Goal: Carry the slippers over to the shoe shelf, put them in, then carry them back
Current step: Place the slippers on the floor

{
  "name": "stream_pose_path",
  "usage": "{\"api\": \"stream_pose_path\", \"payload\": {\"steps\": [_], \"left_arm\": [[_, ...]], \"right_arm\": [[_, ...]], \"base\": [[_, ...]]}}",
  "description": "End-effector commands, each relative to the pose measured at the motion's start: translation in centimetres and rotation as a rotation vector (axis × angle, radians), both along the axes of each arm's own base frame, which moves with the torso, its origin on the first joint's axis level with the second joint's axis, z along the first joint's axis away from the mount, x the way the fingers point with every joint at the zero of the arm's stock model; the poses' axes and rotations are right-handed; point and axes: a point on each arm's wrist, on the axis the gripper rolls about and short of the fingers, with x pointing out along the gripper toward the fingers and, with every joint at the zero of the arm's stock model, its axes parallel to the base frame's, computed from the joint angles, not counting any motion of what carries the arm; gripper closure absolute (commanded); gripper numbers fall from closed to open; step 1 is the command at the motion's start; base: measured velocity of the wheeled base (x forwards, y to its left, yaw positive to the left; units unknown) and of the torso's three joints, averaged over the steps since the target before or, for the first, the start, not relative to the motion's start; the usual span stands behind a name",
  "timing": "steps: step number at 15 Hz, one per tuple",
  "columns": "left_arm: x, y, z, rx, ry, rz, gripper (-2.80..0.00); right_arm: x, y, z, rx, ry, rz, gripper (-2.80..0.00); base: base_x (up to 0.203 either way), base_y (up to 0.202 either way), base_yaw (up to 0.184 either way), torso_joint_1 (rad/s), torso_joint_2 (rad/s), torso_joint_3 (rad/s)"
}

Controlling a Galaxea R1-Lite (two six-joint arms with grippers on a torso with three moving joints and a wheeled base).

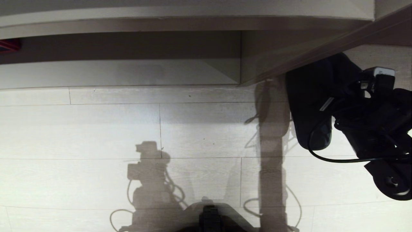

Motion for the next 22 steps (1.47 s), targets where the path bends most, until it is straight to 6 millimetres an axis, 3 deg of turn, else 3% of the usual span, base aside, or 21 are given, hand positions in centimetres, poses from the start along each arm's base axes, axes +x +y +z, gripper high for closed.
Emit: {"api": "stream_pose_path", "payload": {"steps": [1, 5, 9, 10, 19, 22], "left_arm": [[0.1, 0.0, -0.2, -0.001, 0.008, 0.001, 0.0], [0.1, 0.0, -0.2, -0.001, 0.007, 0.0, 0.0], [0.1, 0.0, -0.2, -0.001, 0.007, 0.0, 0.0], [0.1, 0.0, -0.2, -0.001, 0.007, 0.0, 0.0], [0.1, 0.0, -0.2, -0.01, 0.007, 0.0, 0.0], [0.1, 0.0, -0.2, -0.01, 0.007, 0.0, 0.0]], "right_arm": [[2.4, 0.4, -1.6, 0.005, 0.009, -0.022, 0.0], [4.0, 0.6, -2.1, 0.022, -0.032, -0.049, 0.0], [3.8, 0.9, -2.0, 0.022, -0.041, -0.042, 0.0], [3.9, 0.9, -2.1, 0.021, -0.039, -0.039, -2.8], [4.1, 1.3, -4.6, -0.059, 0.07, 0.042, -2.8], [4.7, 1.5, -3.7, -0.037, 0.024, 0.037, -2.8]], "base": [[0.0, 0.0, 0.0, 0.0, 0.0, 0.0], [0.0, 0.0, 0.0, 0.0, 0.0, 0.0], [0.0, 0.0, 0.0, 0.0, 0.0, 0.0], [0.0, 0.0, 0.0, 0.0, 0.0, 0.0], [0.0, 0.0, 0.0, 0.0, 0.0, 0.0], [0.0, 0.0, 0.0, 0.0, 0.0, 0.0]]}}
